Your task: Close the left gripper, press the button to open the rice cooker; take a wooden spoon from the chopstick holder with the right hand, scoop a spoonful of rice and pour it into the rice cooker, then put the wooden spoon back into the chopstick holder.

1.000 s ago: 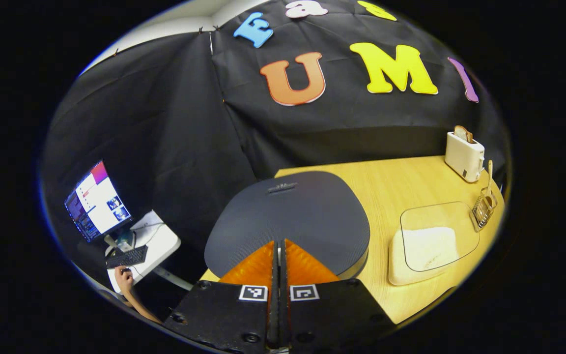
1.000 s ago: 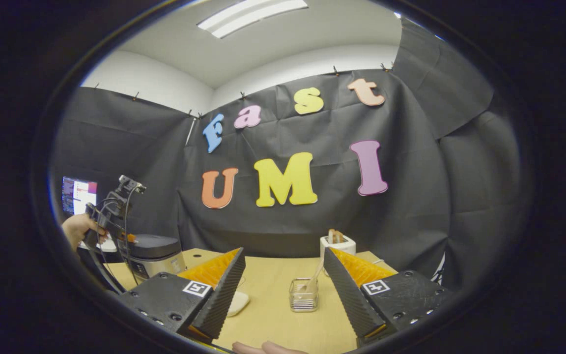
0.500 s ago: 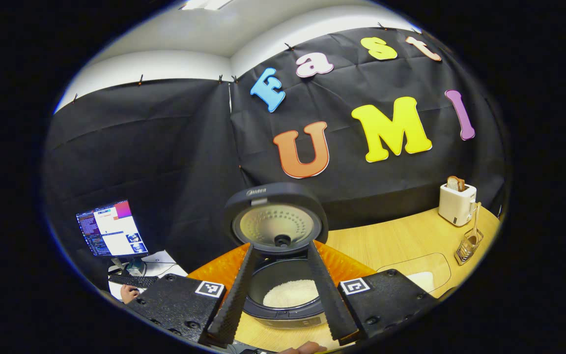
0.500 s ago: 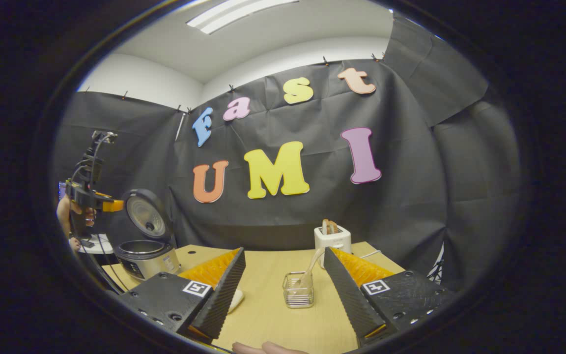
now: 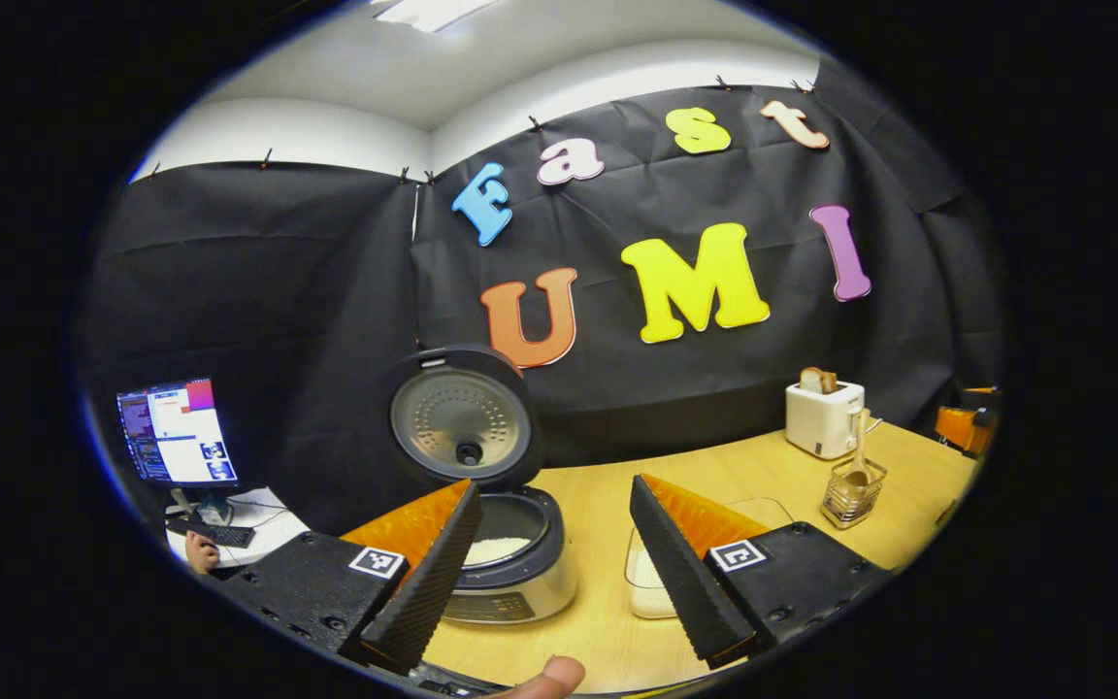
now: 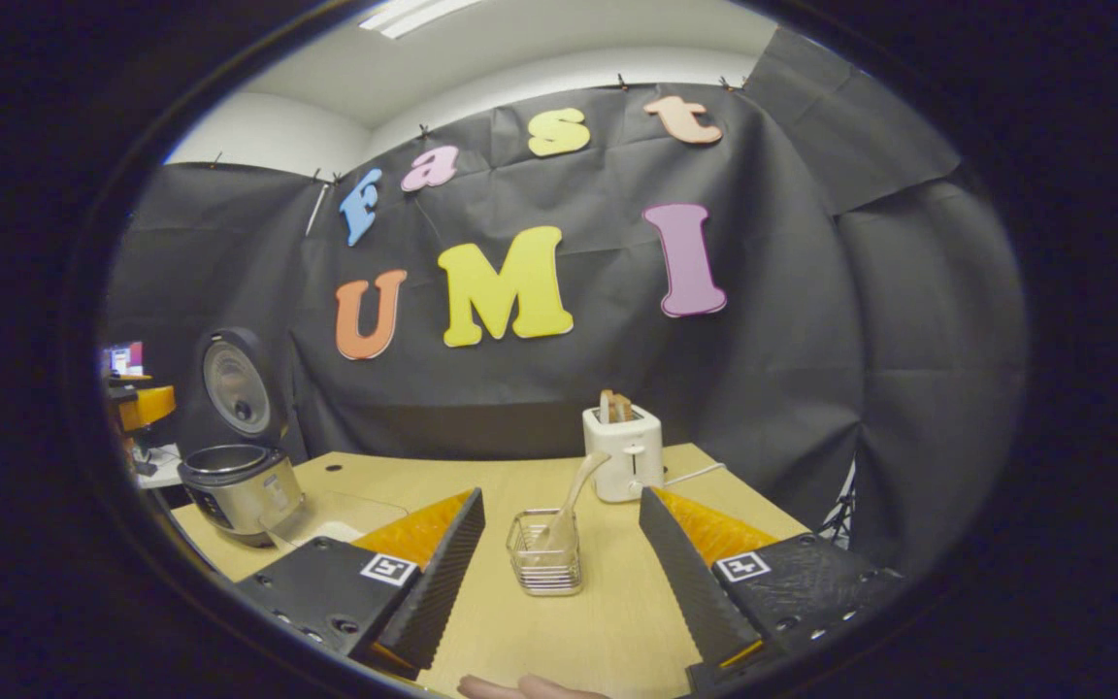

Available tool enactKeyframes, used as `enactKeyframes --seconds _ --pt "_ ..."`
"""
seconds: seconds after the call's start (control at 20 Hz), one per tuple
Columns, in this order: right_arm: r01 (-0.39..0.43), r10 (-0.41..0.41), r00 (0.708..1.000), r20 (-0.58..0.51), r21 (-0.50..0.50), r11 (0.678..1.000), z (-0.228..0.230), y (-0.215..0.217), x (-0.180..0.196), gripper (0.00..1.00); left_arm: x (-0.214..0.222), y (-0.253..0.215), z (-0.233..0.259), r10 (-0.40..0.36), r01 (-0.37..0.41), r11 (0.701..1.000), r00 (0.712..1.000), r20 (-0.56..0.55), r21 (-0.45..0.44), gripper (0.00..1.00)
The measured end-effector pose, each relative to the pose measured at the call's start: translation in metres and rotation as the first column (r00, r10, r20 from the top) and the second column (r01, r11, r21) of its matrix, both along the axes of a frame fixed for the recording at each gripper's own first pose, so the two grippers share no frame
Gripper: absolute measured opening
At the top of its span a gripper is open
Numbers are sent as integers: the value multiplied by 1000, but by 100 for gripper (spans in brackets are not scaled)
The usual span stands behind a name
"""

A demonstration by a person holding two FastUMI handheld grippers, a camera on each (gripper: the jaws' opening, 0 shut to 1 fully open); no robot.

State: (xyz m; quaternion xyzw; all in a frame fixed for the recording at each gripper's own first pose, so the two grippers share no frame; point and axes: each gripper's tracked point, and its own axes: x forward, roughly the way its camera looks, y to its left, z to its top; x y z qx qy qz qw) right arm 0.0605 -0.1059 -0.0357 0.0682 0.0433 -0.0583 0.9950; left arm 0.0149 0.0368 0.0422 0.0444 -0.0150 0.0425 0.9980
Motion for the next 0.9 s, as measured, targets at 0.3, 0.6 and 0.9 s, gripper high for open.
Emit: enactKeyframes --seconds 0.3,0.6,0.9 --pt "12 -12 994 -107 1 1000 -20 -19 83 91 -8 -15 -35 -68 67 997 997 -28 -45 98" --pt "25 -11 962 -273 49 998 -58 -27 172 96 2 -15 -44 -81 79 995 996 -42 -54 98" --pt "63 -33 933 -357 73 995 -79 -38 226 95 0 4 -46 -54 51 997 997 -53 -50 98"
